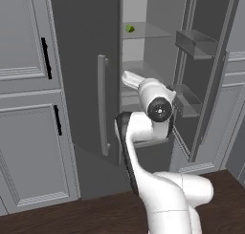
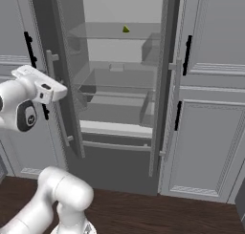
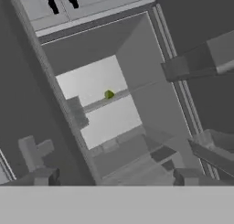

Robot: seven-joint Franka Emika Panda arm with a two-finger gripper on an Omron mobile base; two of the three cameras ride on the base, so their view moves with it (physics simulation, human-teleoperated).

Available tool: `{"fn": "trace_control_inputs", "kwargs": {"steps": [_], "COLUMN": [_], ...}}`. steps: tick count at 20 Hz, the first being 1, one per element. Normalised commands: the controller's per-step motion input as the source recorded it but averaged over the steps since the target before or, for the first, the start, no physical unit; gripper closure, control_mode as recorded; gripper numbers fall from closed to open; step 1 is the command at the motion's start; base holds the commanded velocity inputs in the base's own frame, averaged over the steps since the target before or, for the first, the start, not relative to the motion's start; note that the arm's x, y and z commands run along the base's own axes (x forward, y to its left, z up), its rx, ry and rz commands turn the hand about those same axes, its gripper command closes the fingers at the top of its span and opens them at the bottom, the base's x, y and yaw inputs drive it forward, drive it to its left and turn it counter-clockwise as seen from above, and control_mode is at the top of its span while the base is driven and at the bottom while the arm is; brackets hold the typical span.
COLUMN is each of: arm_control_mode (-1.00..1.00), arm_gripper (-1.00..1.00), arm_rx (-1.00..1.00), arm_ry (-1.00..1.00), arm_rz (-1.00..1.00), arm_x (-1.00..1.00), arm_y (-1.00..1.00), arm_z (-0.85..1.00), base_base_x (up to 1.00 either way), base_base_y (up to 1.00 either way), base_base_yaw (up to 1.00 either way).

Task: Grab a lemon wedge from the fridge and one ice cube from the ice bowl, and put them in the glass of lemonade.

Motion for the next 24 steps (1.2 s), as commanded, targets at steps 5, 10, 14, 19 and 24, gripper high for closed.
{"fn": "trace_control_inputs", "kwargs": {"steps": [5,10,14,19,24], "arm_control_mode": [-1.0,-1.0,-1.0,-1.0,-1.0], "arm_gripper": [-1.0,-1.0,-1.0,-1.0,-1.0], "arm_rx": [0.78,0.8,0.58,0.31,0.03], "arm_ry": [0.61,0.46,0.28,-0.02,-0.08], "arm_rz": [-0.01,0.0,0.07,0.19,0.22], "arm_x": [0.91,1.0,0.65,0.2,0.57], "arm_y": [-0.79,-0.37,0.11,0.21,0.56], "arm_z": [-0.93,-1.0,-0.73,-0.08,-0.15], "base_base_x": [0.0,0.0,0.0,0.0,0.0], "base_base_y": [0.0,0.0,0.0,0.0,0.0], "base_base_yaw": [0.0,0.0,0.0,0.0,0.0]}}
